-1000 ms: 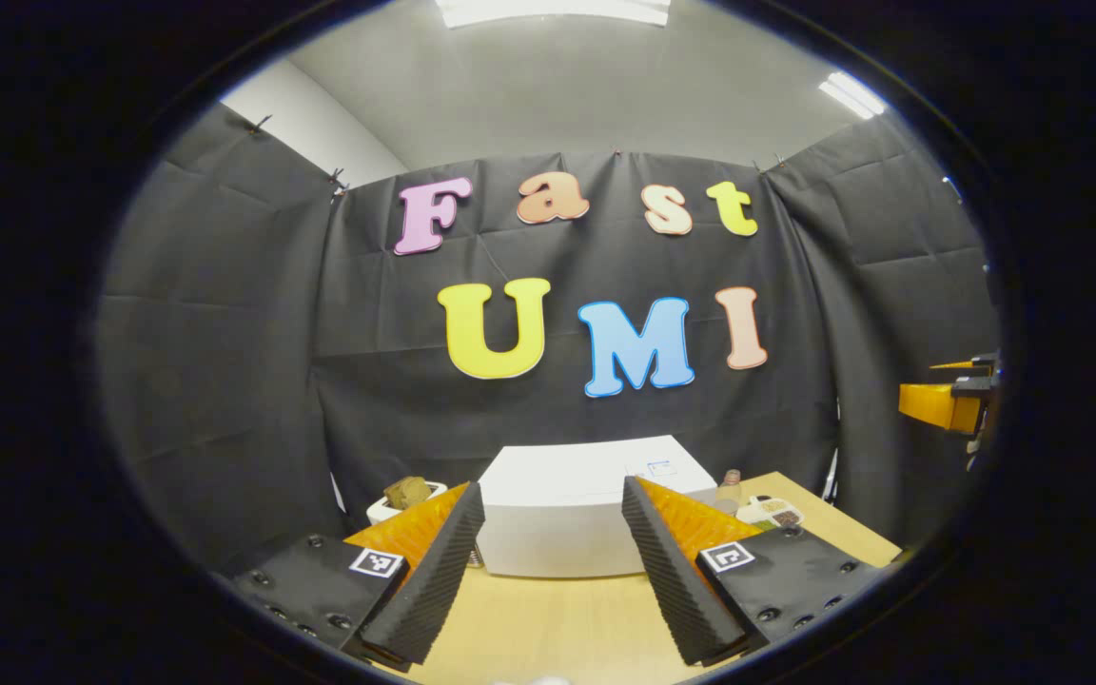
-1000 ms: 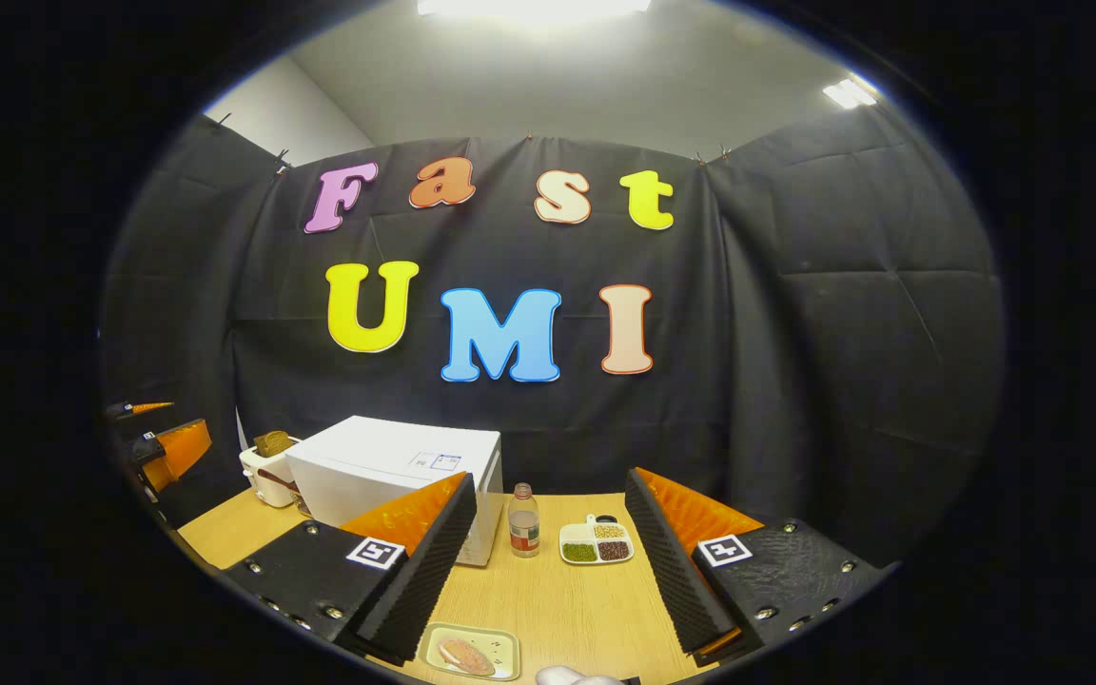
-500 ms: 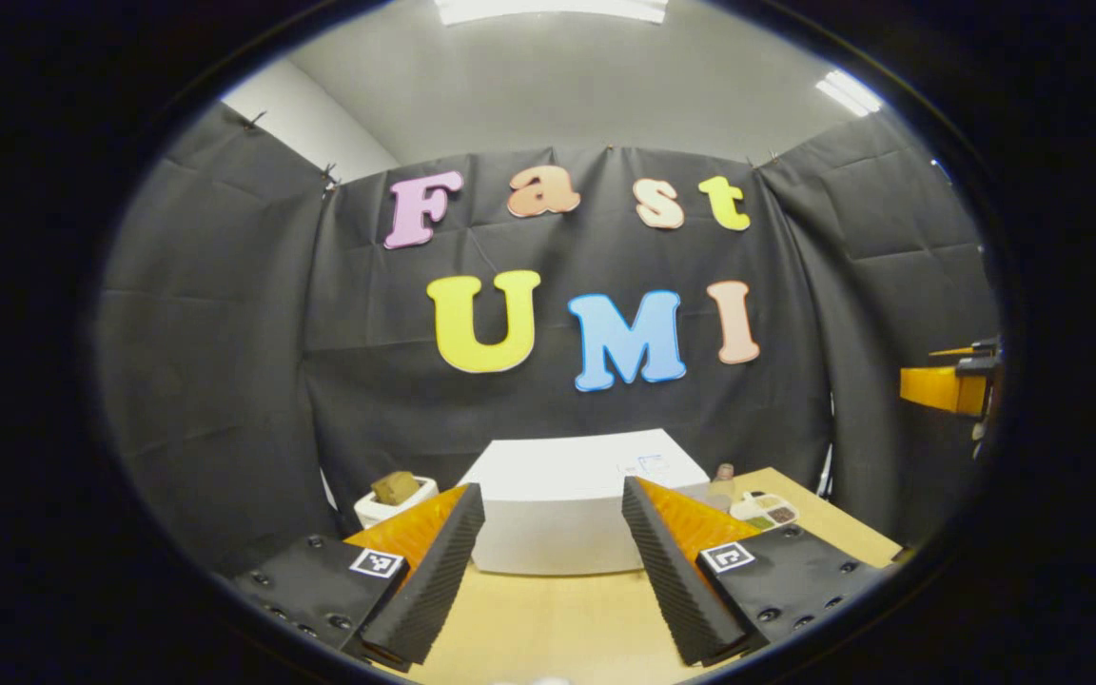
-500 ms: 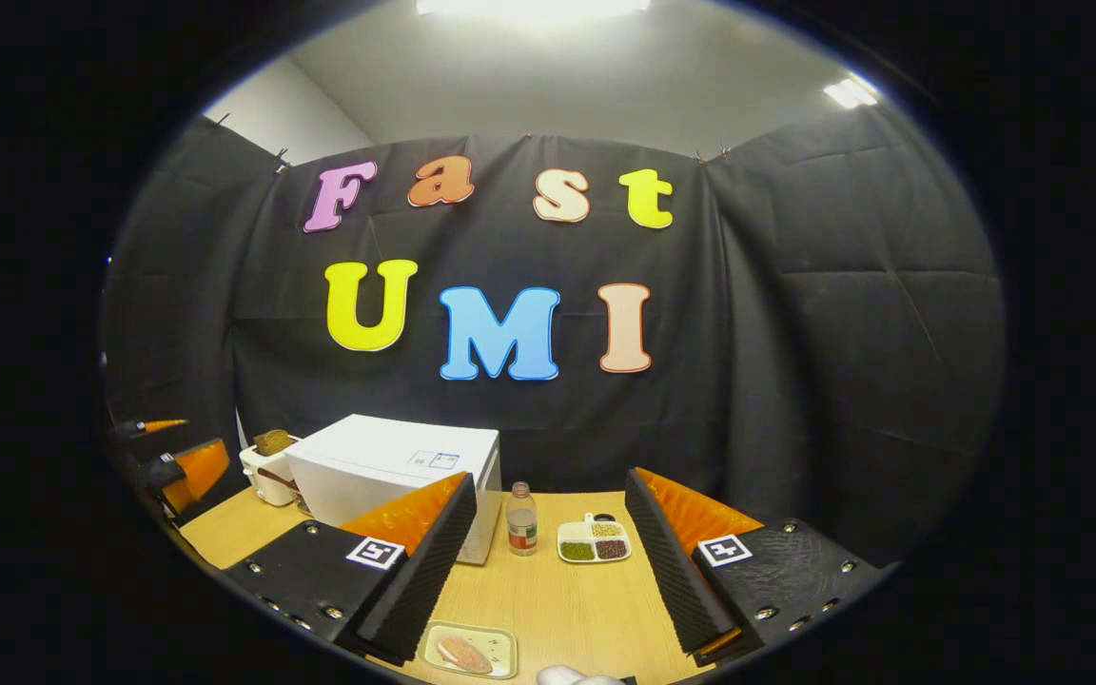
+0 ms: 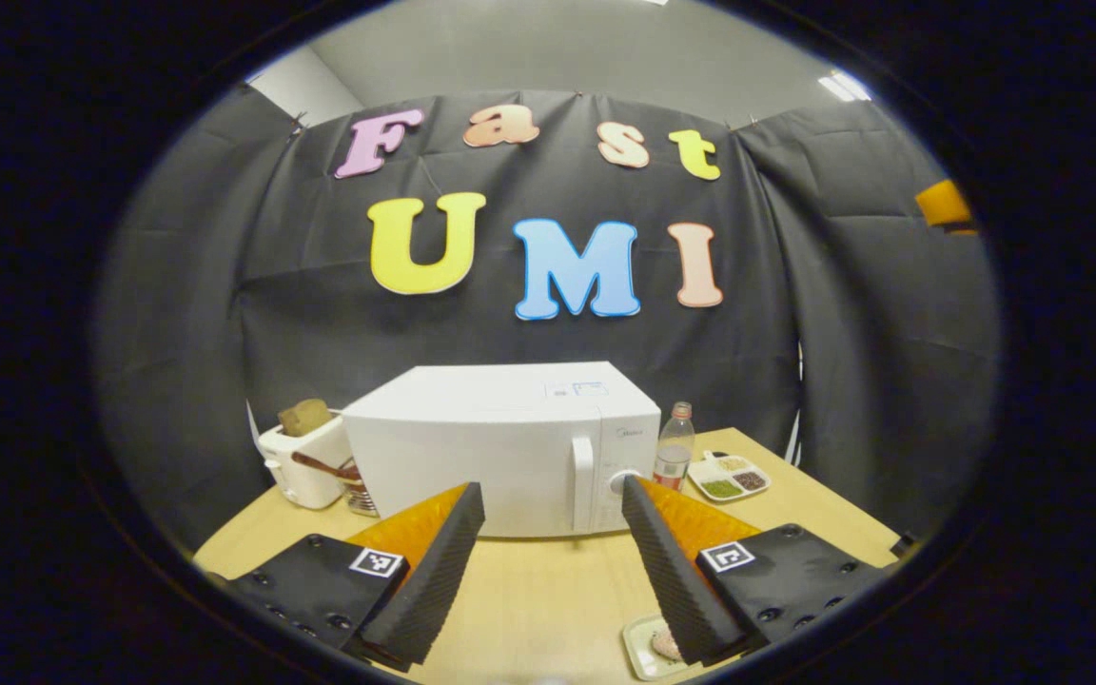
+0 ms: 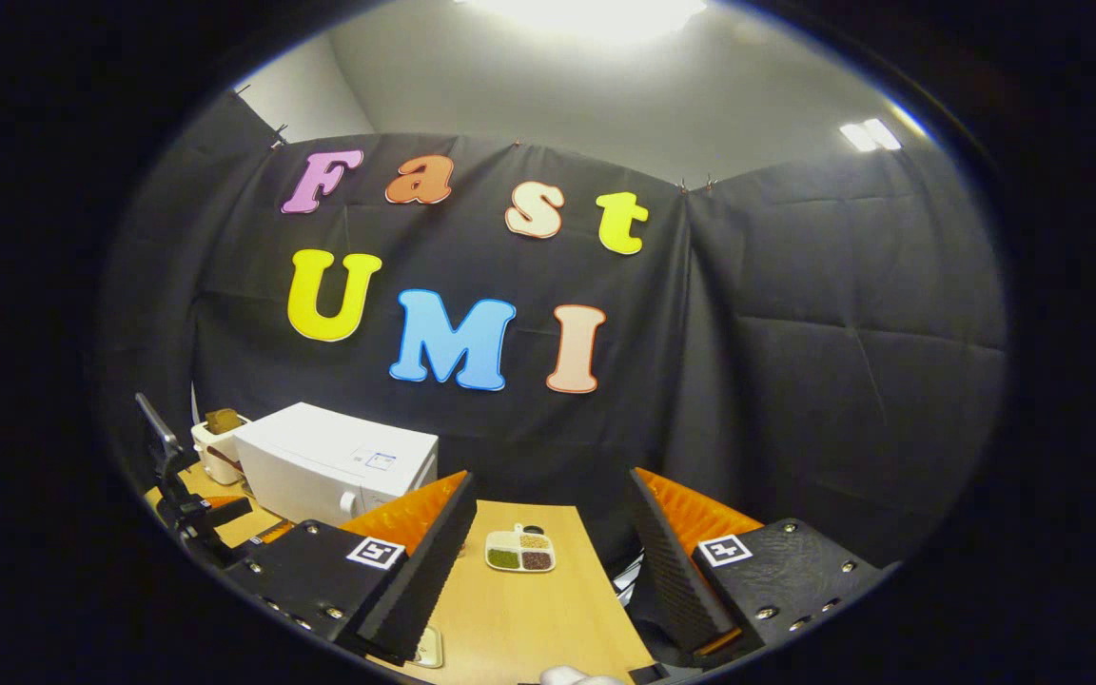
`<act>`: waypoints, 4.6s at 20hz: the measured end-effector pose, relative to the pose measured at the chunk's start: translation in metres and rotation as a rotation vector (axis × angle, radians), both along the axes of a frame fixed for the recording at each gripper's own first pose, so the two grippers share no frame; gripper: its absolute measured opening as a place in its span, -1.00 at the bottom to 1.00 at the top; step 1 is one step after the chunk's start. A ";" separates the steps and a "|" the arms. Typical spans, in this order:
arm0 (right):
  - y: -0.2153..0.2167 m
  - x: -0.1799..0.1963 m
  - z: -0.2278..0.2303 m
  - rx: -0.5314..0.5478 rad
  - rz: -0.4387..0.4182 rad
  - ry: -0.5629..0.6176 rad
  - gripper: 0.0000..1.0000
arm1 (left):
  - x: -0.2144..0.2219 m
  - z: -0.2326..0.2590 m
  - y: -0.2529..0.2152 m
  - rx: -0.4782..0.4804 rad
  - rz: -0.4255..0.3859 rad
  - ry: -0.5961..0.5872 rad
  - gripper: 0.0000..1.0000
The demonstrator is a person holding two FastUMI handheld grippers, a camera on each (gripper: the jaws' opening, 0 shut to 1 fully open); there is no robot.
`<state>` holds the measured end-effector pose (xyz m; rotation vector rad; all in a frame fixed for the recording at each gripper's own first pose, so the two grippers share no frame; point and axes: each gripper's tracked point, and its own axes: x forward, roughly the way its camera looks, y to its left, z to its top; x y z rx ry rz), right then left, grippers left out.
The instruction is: Open the microwave oven with the left hand, put the food in, and close the microwave oven.
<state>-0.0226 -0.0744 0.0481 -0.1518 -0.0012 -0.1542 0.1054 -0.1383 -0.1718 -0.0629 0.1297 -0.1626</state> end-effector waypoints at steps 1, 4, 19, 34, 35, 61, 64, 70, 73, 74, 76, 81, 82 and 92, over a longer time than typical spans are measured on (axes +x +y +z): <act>-0.005 -0.003 0.004 -0.007 -0.013 -0.002 0.93 | 0.018 -0.011 -0.010 -0.002 -0.007 -0.003 0.94; -0.022 -0.006 0.008 -0.014 -0.065 0.004 0.92 | 0.071 -0.039 -0.028 -0.009 -0.010 0.001 1.00; -0.040 0.025 -0.027 -0.002 -0.147 0.097 0.92 | 0.177 -0.083 -0.059 0.008 -0.018 0.030 0.83; -0.031 0.024 -0.033 -0.026 -0.123 0.121 0.92 | 0.181 -0.086 -0.062 0.012 -0.053 0.041 -0.60; -0.031 0.025 -0.032 -0.023 -0.122 0.120 0.93 | 0.180 -0.086 -0.061 0.018 -0.057 0.042 -0.60; 0.030 0.003 -0.029 0.025 0.094 0.102 0.93 | 0.034 -0.098 0.046 0.068 0.017 0.069 0.95; 0.049 0.002 -0.031 0.019 0.131 0.106 0.93 | 0.013 -0.101 0.065 0.074 0.023 0.076 1.00; 0.104 0.007 -0.038 0.021 0.241 0.122 0.93 | -0.034 -0.106 0.128 0.103 0.077 0.094 0.96; 0.136 0.006 -0.043 0.025 0.300 0.133 0.93 | -0.055 -0.108 0.165 0.134 0.114 0.100 1.00; 0.147 0.006 -0.044 0.026 0.320 0.133 0.93 | -0.061 -0.107 0.178 0.137 0.129 0.100 1.00; 0.165 0.005 -0.047 0.029 0.350 0.135 0.92 | -0.074 -0.111 0.206 0.139 0.166 0.116 0.89; 0.204 0.002 -0.057 0.047 0.414 0.162 0.92 | -0.102 -0.121 0.273 0.122 0.252 0.139 0.95; 0.213 0.001 -0.058 0.045 0.431 0.168 0.92 | -0.106 -0.123 0.283 0.111 0.266 0.143 1.00; 0.237 0.004 -0.070 0.041 0.465 0.191 0.93 | -0.129 -0.122 0.360 0.102 0.412 0.146 0.97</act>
